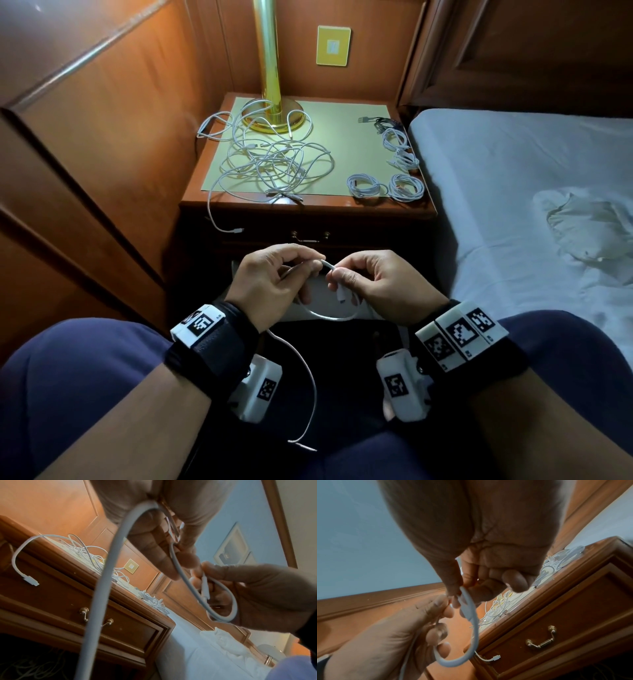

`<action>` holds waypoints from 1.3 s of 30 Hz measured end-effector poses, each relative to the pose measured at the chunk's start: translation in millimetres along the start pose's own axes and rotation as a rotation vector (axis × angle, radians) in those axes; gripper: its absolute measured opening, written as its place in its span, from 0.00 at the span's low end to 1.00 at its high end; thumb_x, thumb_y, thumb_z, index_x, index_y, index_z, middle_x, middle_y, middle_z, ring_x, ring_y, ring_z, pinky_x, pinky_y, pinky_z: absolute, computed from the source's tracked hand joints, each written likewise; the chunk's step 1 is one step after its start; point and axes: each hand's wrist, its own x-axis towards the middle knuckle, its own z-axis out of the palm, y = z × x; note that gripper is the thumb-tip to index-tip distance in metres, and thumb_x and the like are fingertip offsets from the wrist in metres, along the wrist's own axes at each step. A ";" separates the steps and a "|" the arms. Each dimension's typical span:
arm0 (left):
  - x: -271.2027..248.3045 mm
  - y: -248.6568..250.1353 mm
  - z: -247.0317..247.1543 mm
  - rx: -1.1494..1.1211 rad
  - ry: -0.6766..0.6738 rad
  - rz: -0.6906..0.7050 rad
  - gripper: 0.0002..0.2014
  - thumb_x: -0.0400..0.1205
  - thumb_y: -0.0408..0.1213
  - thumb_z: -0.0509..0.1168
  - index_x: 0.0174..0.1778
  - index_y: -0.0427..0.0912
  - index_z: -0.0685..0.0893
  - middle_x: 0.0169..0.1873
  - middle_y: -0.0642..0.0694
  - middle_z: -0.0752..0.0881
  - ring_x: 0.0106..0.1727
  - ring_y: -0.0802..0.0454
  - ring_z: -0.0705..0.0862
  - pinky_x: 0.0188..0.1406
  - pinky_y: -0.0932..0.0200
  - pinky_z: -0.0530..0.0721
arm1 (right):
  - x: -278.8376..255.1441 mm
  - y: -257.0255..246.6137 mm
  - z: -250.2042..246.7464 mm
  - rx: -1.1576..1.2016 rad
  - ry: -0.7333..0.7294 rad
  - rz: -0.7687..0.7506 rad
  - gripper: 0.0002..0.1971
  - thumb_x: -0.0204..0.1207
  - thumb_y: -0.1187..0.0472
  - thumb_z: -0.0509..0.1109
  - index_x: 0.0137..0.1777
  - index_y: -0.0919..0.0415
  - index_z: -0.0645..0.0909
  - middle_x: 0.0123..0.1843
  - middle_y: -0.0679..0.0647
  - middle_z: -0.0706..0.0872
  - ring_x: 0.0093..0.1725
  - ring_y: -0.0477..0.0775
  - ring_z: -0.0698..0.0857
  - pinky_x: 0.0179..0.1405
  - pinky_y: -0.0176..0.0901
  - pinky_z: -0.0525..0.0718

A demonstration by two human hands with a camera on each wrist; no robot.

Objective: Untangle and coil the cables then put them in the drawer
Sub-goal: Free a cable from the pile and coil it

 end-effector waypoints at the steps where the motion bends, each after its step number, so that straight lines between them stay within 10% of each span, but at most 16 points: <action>1: 0.2 0.3 -0.4 -0.017 -0.007 -0.005 0.06 0.82 0.29 0.71 0.49 0.40 0.92 0.37 0.37 0.89 0.29 0.45 0.85 0.31 0.56 0.87 | -0.4 -0.7 -1.4 0.025 0.006 -0.007 0.10 0.82 0.52 0.71 0.43 0.54 0.90 0.39 0.51 0.91 0.36 0.43 0.84 0.45 0.45 0.82; 6: 1.2 1.7 -1.4 -0.122 -0.004 -0.005 0.11 0.83 0.29 0.68 0.60 0.40 0.88 0.43 0.40 0.93 0.29 0.42 0.88 0.37 0.47 0.90 | -3.4 -7.9 -6.1 0.255 -0.026 0.025 0.11 0.82 0.57 0.71 0.45 0.63 0.90 0.37 0.52 0.91 0.33 0.41 0.80 0.35 0.31 0.77; 20: -0.8 11.1 -5.1 -0.277 -0.036 -0.084 0.12 0.79 0.36 0.69 0.45 0.29 0.78 0.42 0.33 0.92 0.36 0.35 0.91 0.39 0.47 0.91 | -5.1 -7.0 -10.5 0.494 -0.119 0.117 0.13 0.66 0.54 0.79 0.37 0.64 0.83 0.28 0.51 0.81 0.21 0.45 0.72 0.17 0.34 0.71; 33: 1.7 4.9 -9.6 -0.090 -0.068 -0.001 0.07 0.81 0.24 0.70 0.41 0.28 0.78 0.38 0.38 0.92 0.24 0.49 0.78 0.28 0.60 0.80 | -0.7 4.7 -8.6 0.151 -0.160 0.056 0.16 0.76 0.45 0.74 0.41 0.59 0.83 0.35 0.49 0.88 0.34 0.43 0.78 0.38 0.37 0.76; 39: 0.8 4.1 -10.2 -0.078 -0.096 0.014 0.05 0.81 0.21 0.68 0.42 0.26 0.79 0.37 0.36 0.91 0.25 0.44 0.80 0.30 0.55 0.82 | -1.2 1.9 -3.0 0.400 -0.200 0.064 0.11 0.84 0.56 0.67 0.47 0.62 0.87 0.33 0.55 0.84 0.33 0.52 0.83 0.36 0.39 0.78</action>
